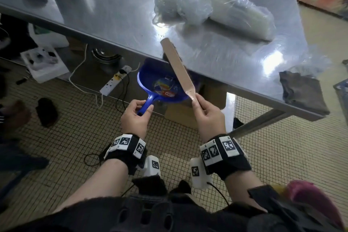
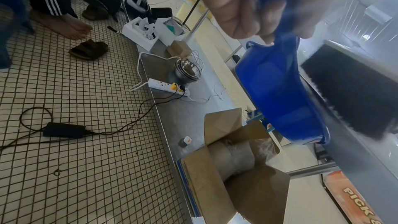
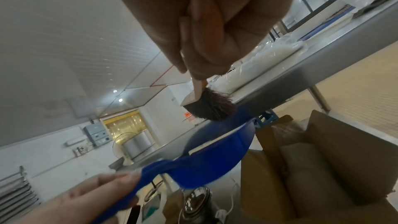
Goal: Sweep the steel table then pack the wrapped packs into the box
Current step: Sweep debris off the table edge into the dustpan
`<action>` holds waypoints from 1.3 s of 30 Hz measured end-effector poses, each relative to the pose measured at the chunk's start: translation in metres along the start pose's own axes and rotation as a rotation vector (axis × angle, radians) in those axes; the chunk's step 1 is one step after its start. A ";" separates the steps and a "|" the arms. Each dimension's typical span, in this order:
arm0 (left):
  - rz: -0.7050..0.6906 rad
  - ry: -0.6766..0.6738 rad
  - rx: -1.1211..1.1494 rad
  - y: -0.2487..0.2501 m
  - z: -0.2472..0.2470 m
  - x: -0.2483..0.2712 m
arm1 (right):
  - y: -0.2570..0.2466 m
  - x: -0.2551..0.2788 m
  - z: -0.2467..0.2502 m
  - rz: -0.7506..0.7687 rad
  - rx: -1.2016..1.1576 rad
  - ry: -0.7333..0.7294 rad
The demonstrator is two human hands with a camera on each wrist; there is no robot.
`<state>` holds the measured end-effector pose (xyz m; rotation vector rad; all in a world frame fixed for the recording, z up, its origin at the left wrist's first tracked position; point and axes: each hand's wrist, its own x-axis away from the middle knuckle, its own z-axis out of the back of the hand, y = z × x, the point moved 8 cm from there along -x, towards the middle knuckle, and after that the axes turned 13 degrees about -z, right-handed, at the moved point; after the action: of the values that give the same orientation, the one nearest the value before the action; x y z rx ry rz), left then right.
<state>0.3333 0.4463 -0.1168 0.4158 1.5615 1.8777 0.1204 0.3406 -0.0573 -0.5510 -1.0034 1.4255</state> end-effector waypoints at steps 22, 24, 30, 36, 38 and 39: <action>0.006 0.042 -0.016 -0.008 0.019 -0.017 | 0.002 -0.071 0.012 -0.121 0.049 0.138; 0.006 0.049 -0.016 -0.008 0.022 -0.018 | 0.000 -0.043 -0.008 -0.087 0.048 0.063; 0.029 0.062 0.011 -0.007 0.026 -0.017 | -0.008 -0.006 -0.032 -0.061 -0.044 -0.064; 0.037 0.108 0.023 -0.010 0.037 -0.025 | -0.045 -0.055 -0.006 -0.019 -0.048 0.074; 0.033 0.116 0.011 -0.010 0.040 -0.029 | -0.057 -0.080 -0.005 -0.007 0.006 0.098; 0.028 0.124 0.006 -0.010 0.041 -0.032 | -0.062 -0.092 -0.007 0.006 0.045 0.111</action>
<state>0.3849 0.4570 -0.1110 0.3309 1.6504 1.9533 0.1732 0.2466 -0.0316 -0.5940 -0.8799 1.4042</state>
